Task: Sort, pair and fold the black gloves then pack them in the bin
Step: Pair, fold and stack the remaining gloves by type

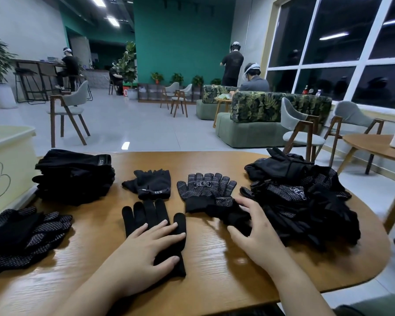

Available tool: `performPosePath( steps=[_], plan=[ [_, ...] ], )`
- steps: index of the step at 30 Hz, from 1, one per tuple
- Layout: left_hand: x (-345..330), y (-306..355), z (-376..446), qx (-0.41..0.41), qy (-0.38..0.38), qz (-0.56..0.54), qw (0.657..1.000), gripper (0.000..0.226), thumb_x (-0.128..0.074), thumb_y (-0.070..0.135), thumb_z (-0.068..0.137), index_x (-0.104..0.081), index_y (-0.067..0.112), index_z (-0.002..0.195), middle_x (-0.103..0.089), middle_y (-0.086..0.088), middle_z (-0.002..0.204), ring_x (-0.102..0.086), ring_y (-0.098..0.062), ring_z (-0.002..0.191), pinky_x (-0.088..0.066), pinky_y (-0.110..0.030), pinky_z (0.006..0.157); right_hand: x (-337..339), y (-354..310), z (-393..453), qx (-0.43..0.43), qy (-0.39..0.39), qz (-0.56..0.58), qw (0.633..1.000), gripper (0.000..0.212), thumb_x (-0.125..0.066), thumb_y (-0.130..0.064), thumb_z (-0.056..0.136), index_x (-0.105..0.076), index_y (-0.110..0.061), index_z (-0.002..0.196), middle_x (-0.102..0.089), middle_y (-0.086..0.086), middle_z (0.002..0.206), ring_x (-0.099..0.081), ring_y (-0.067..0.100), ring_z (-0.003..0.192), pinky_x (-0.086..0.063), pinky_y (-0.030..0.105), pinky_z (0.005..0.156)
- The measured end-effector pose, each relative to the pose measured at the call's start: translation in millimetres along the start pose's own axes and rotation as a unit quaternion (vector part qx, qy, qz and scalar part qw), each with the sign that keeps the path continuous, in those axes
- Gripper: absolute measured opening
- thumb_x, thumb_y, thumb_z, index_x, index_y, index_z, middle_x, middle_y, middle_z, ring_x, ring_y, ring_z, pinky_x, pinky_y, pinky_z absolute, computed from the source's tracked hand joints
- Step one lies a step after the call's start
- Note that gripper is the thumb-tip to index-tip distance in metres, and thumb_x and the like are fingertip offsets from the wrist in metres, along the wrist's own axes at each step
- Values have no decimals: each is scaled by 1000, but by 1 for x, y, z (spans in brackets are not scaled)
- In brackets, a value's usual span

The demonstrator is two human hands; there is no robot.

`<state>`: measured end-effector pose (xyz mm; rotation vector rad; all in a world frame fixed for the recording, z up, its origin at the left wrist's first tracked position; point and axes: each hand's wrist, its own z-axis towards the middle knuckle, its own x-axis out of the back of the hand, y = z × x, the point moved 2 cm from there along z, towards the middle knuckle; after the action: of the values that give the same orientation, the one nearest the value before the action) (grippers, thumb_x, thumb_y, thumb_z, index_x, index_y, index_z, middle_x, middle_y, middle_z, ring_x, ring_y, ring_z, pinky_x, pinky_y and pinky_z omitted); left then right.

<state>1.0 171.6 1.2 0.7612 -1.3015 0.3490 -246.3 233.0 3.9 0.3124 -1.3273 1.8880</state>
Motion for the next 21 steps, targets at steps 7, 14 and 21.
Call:
performPosePath(
  steps=[7, 14, 21],
  plan=[
    [-1, -1, -1, -5, 12, -2, 1000, 45, -35, 55, 94, -23, 58, 137, -3, 38, 147, 13, 20, 133, 9, -17, 112, 0, 6, 6, -40, 30, -88, 995, 33, -73, -13, 78, -59, -27, 104, -51, -16, 94, -48, 8, 96, -34, 17, 80],
    [-3, -5, 0, -3, 13, 4, 1000, 45, -35, 57, 93, -24, 57, 136, -4, 38, 147, 13, 20, 132, 8, -18, 113, -12, 8, 5, 53, -59, -91, 993, 45, -65, 9, 65, -74, -32, 81, -48, -30, 104, -42, -8, 108, -26, 1, 89],
    [-4, -6, 1, -7, 14, 7, 1000, 53, -25, 68, 83, -23, 59, 135, -4, 39, 147, 15, 23, 130, 8, -16, 112, -7, 5, 7, 27, -22, -80, 996, 63, -60, 14, 69, -63, -21, 121, -50, -18, 112, -46, -1, 108, -31, 5, 98]
  ],
)
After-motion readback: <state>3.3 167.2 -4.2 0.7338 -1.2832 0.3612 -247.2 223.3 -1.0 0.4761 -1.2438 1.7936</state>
